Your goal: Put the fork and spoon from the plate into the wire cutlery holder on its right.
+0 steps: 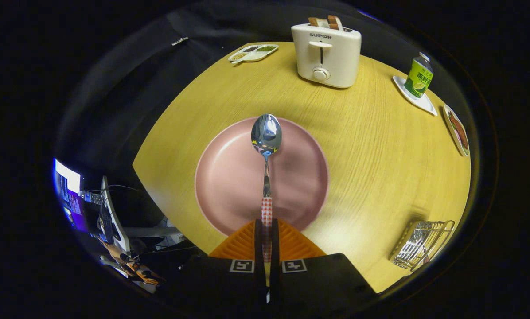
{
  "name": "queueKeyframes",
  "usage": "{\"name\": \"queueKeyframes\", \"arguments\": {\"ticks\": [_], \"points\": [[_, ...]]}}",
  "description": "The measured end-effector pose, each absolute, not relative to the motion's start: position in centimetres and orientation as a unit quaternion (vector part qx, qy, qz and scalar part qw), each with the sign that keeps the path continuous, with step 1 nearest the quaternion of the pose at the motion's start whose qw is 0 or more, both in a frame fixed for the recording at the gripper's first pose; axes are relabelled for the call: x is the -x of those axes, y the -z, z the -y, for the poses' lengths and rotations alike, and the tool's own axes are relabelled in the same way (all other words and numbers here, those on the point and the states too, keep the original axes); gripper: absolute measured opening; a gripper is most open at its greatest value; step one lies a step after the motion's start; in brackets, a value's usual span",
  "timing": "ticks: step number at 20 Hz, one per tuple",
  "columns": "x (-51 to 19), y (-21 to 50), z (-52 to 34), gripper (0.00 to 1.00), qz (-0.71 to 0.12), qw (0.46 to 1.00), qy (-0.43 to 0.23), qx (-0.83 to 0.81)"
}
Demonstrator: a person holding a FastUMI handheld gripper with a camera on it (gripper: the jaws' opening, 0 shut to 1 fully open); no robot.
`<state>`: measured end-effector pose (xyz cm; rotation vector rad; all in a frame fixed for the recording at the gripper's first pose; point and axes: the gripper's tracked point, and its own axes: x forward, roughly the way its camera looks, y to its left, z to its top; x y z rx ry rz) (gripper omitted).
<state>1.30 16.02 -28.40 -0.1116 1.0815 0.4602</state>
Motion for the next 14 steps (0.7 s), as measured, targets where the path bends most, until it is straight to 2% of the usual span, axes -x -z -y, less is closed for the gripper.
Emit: {"name": "queueKeyframes", "arguments": {"ticks": [14], "points": [[5.2, 20.5, -0.7, 0.08, -0.483, 0.864, -0.136, -0.032]]}}
